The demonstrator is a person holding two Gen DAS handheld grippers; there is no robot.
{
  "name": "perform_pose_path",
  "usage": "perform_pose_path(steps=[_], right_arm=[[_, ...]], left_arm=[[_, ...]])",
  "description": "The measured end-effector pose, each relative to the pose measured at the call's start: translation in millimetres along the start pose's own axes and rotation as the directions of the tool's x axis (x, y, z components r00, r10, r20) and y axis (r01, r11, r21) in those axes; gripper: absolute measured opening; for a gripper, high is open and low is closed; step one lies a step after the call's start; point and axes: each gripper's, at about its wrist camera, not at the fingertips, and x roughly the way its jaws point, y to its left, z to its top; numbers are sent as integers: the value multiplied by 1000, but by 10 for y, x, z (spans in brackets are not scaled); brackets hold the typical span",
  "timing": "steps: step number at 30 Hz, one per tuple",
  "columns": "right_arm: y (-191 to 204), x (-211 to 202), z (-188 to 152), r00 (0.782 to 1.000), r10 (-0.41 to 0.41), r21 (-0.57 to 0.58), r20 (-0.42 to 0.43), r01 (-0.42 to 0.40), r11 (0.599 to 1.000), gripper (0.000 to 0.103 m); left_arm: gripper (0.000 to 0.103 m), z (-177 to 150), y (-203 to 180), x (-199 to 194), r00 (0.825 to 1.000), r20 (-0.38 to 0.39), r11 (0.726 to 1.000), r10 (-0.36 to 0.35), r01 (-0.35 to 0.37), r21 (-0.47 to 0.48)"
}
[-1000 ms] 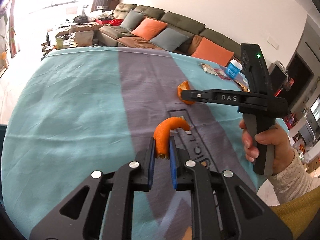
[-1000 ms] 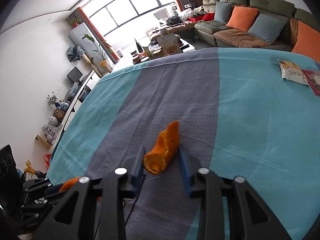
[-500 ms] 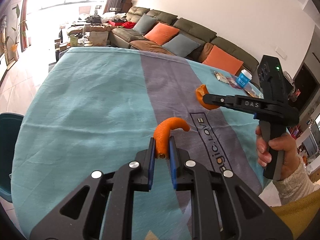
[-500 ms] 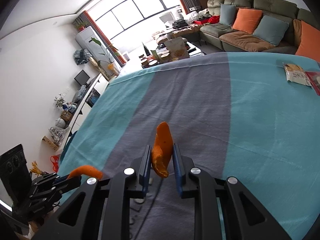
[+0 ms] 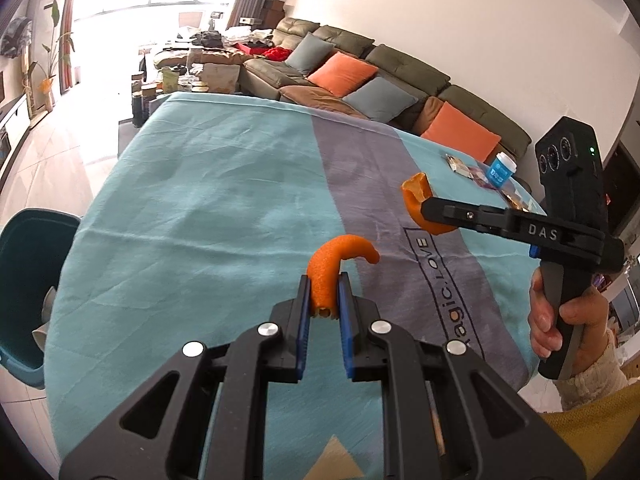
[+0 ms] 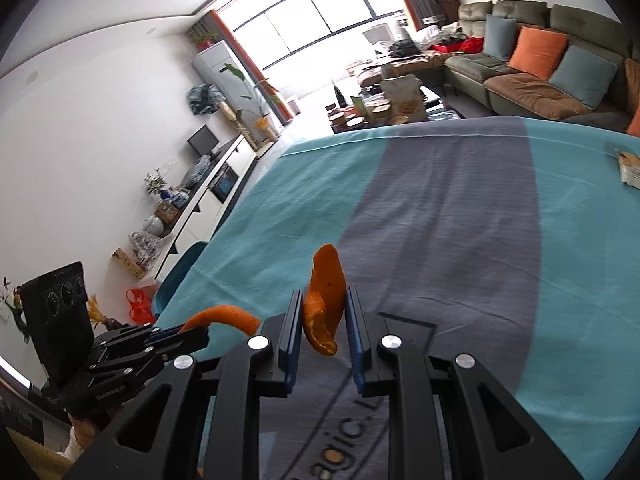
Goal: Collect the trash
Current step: 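Carry both orange peels over to the teal bin with both grippers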
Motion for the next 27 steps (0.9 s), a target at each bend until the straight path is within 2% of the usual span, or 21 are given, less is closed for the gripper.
perform_pose_path(steps=[27], right_arm=[[638,337,20,990,124,-93,-69,-130,987,19]], left_arm=[[13,-70,447,-504,991,71,990,111,-104,-92]])
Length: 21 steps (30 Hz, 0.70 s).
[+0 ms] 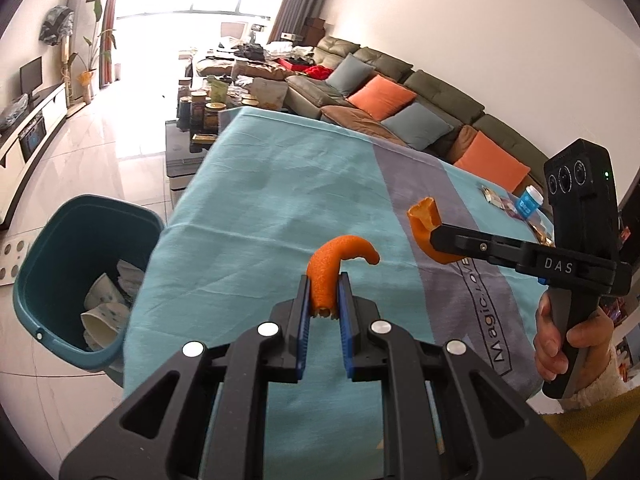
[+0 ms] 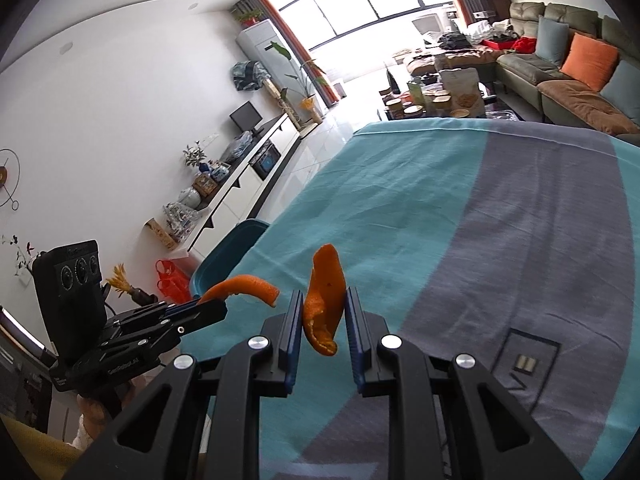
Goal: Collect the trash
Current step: 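Carry both orange peels over to the teal bin with both grippers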
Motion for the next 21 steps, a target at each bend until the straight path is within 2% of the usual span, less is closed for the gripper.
perform_pose_path(steps=[21], right_arm=[[483,457,166,994,81,-83,-69,-86,993,19]], left_arm=[[13,10,487,-303,993,55,991,100,-95,-93]])
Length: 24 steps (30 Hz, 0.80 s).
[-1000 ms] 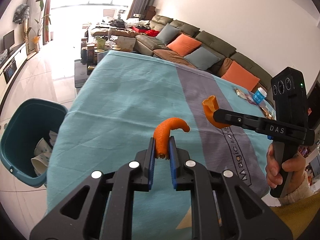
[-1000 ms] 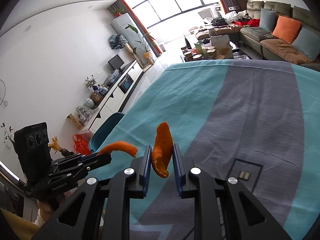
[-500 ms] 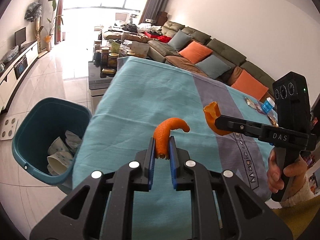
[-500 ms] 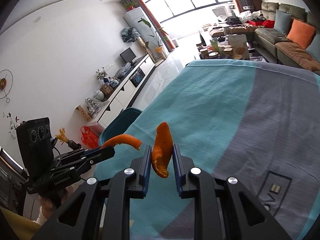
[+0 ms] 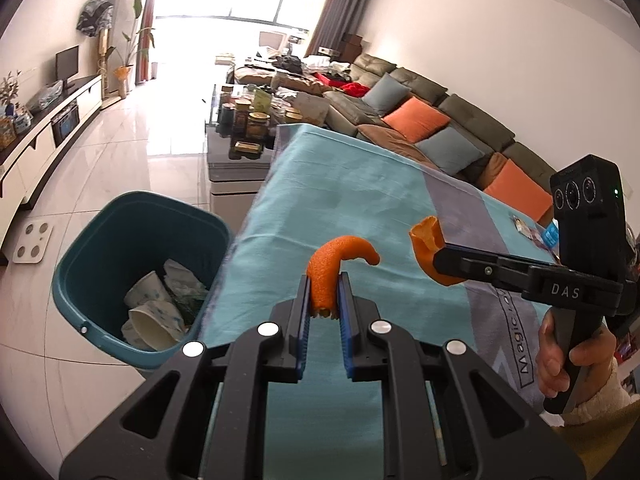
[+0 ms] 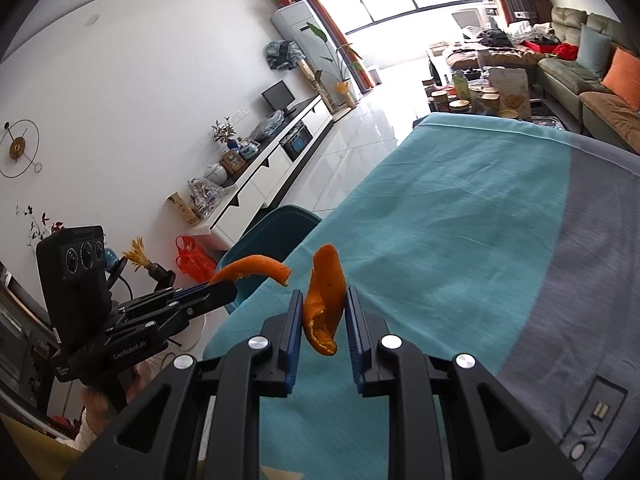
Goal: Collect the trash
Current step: 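Carry both orange peels over to the teal bin with both grippers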
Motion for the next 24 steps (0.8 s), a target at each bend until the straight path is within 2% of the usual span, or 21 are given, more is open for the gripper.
perform_pose_path(steps=[24], right_arm=[[400,548,219,993,76,-84,-85,-83,993,19]], left_arm=[[13,42,551,-180,993,47,990,105,-100,-100]])
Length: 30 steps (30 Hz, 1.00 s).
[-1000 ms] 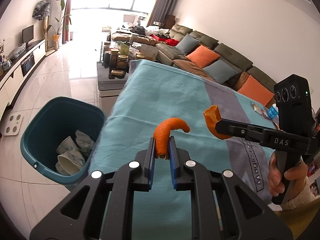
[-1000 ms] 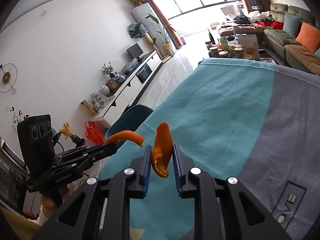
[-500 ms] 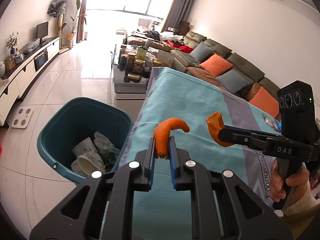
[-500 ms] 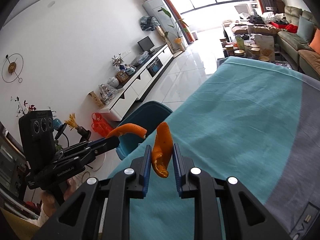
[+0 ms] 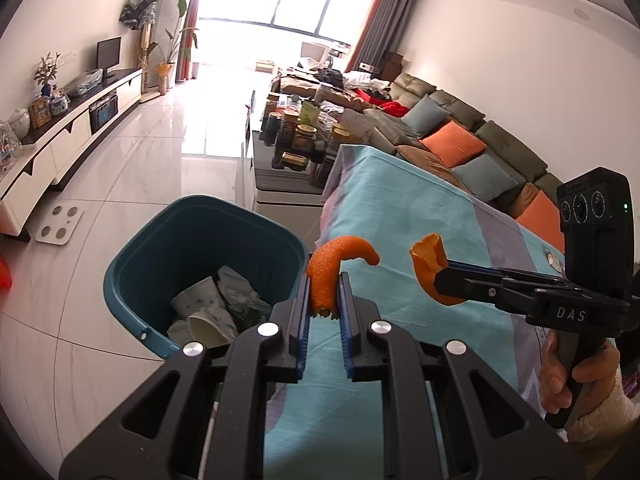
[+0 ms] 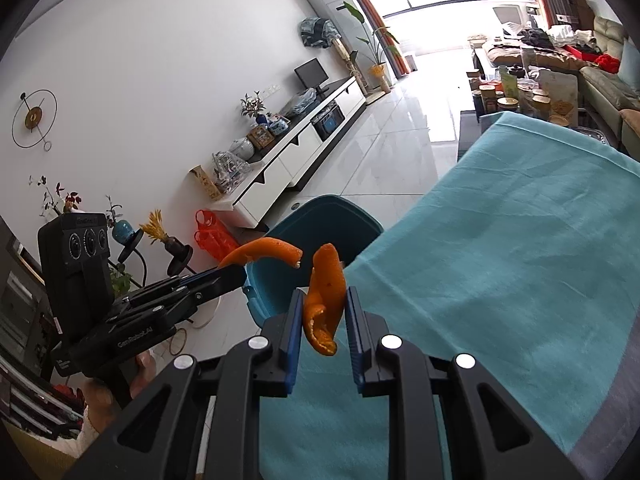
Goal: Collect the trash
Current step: 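Carry both orange peels over to the teal bin with both grippers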
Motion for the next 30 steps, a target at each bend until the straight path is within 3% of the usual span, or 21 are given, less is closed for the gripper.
perform_pose_path(steps=[30], right_arm=[[264,718,339,995,-2,-67,-97,-4,998,20]], left_arm=[[13,34,410,131,995,2,991,98,-97,-91]])
